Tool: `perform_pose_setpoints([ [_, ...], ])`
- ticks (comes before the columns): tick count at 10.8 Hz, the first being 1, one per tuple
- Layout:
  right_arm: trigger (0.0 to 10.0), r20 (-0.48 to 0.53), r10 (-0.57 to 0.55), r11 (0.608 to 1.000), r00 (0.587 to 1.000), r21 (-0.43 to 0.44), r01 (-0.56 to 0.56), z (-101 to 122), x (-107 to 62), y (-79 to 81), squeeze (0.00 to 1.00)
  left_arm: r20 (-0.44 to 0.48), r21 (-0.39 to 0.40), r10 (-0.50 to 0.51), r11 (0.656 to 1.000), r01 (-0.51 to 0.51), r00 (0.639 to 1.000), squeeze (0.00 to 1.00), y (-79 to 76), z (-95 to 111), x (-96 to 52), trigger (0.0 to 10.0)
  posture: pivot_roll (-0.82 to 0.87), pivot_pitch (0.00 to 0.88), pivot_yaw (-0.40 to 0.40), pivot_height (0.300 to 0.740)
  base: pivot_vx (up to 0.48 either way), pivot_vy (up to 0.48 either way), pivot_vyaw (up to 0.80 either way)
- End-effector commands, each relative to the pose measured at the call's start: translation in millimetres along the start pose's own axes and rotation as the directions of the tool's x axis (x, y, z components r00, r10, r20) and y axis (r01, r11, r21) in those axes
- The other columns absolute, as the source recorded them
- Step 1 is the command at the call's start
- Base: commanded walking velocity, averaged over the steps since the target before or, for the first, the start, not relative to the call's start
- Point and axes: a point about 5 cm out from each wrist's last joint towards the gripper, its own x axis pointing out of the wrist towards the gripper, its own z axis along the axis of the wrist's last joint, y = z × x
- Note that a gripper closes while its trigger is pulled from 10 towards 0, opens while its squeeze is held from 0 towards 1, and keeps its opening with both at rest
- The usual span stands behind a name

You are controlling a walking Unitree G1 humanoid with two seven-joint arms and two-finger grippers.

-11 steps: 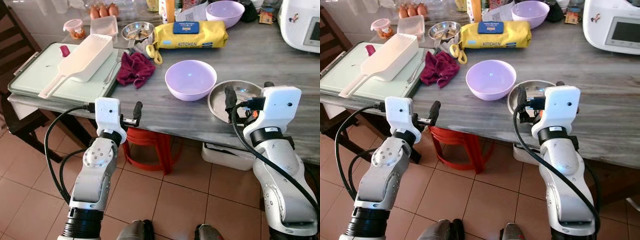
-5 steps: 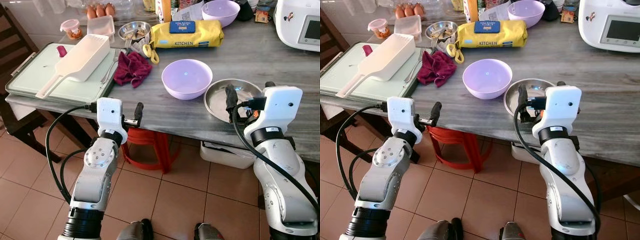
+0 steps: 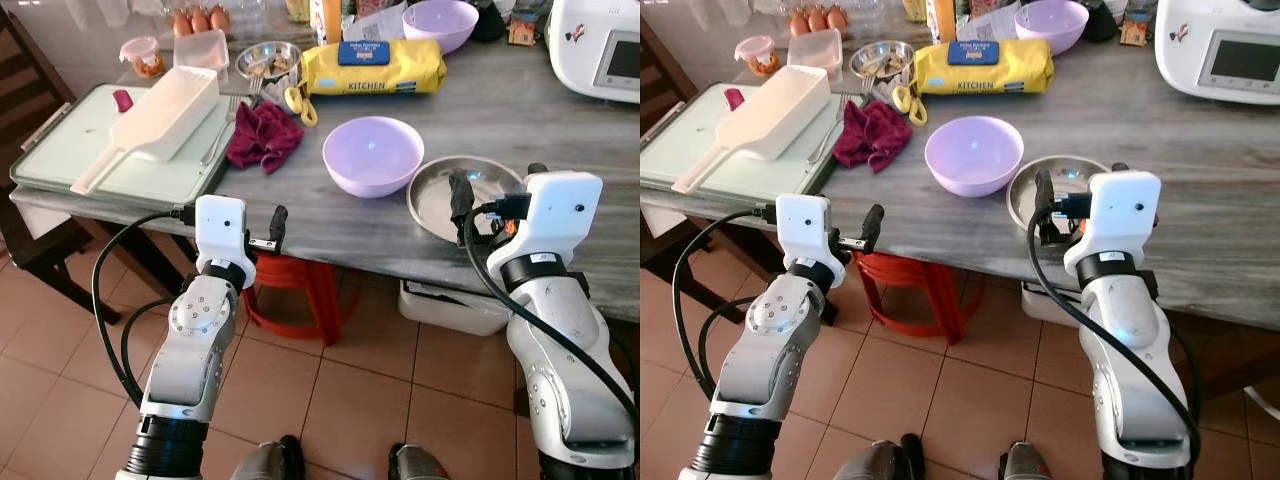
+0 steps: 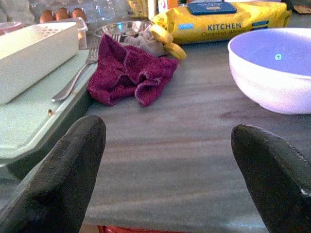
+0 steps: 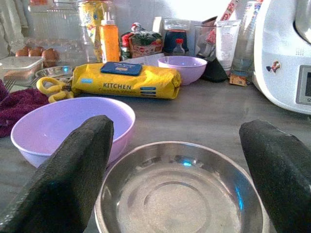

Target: Setting the table

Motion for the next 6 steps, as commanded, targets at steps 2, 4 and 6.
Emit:
perform_pose_setpoints([
  [2,10.0,0.001,0.000,1.000,1.000,0.011,0.000,0.0,0.1,-0.2,0.00,-0.029,0.012,0.023,1.000,-0.022,0.999,0.00,4.8,-5.2,-1.9,10.0,-0.15,0.171,0.114,0.740,-0.300,0.000,0.00],
  [4,10.0,0.001,-0.002,1.000,1.000,0.013,0.002,-0.2,0.1,-0.4,0.00,-0.029,0.014,0.022,1.000,-0.022,0.999,0.00,5.2,-5.4,-1.5,10.0,-0.15,0.171,0.114,0.740,-0.330,0.000,0.00],
  [6,10.0,-0.003,-0.002,1.000,1.000,0.014,0.002,-0.6,0.0,-0.4,0.00,-0.030,0.016,0.021,1.000,-0.020,0.999,0.00,5.0,-6.0,-1.6,10.0,-0.15,0.174,0.114,0.740,-0.337,0.000,0.00],
])
